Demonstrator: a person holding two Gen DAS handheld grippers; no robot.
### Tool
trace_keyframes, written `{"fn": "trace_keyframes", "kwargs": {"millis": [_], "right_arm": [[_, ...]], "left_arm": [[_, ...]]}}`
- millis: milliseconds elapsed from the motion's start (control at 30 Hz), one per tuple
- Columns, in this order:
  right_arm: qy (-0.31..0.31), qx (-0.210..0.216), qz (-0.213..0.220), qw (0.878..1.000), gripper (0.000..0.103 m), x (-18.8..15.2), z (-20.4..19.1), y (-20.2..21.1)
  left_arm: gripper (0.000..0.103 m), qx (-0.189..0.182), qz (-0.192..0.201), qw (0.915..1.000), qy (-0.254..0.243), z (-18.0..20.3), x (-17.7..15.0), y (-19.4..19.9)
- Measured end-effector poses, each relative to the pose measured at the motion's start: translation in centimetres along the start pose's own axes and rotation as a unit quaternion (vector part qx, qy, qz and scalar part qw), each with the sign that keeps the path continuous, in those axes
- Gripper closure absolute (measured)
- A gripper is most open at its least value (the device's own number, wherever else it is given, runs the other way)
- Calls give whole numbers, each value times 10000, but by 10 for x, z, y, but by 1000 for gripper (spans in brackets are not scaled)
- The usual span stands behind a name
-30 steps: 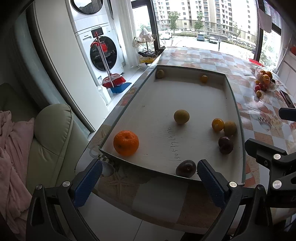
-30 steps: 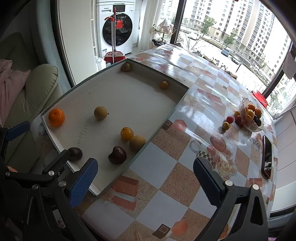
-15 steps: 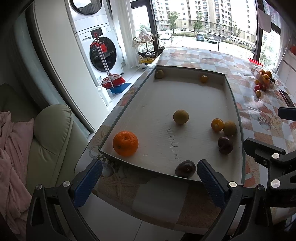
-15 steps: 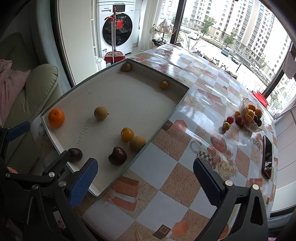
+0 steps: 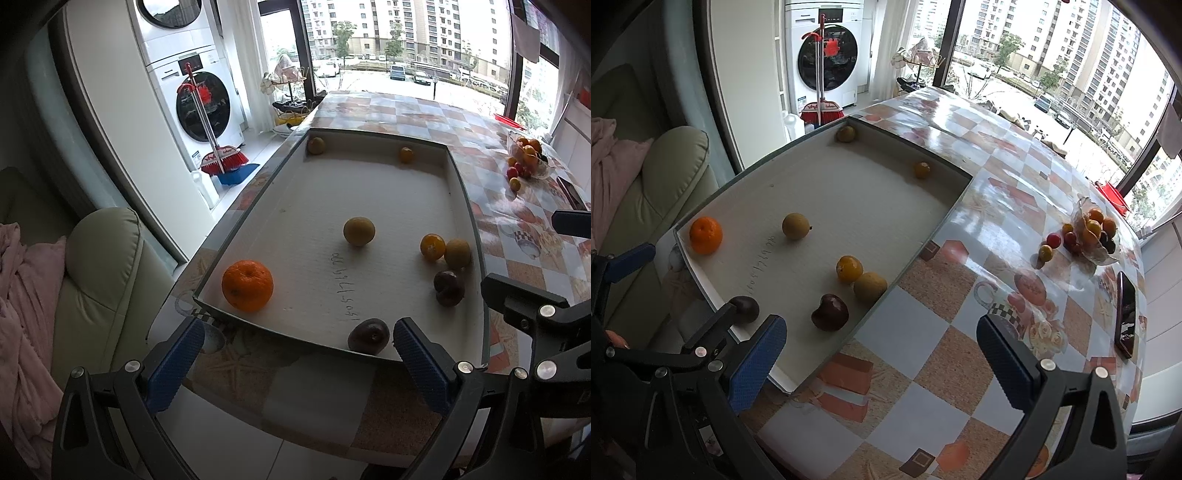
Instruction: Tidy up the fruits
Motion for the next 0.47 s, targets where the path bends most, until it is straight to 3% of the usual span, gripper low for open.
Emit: {"fn": "trace_keyframes", "kwargs": {"millis": [467], "right_arm": [[-14,50,4,10000,0,1,-2,1]], "left_arm": [[0,-92,99,9999,59,2,0,2]]}}
Point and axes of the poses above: each gripper's, at about its wrist camera, not at the fingertips, and y roughly against the way its jaws point, z to its right, x to its top, the point moved 10 cm from there along -y, roughly the way its jaws point, and after that the axes turned 5 degrees about z, right-handed, at the moved point
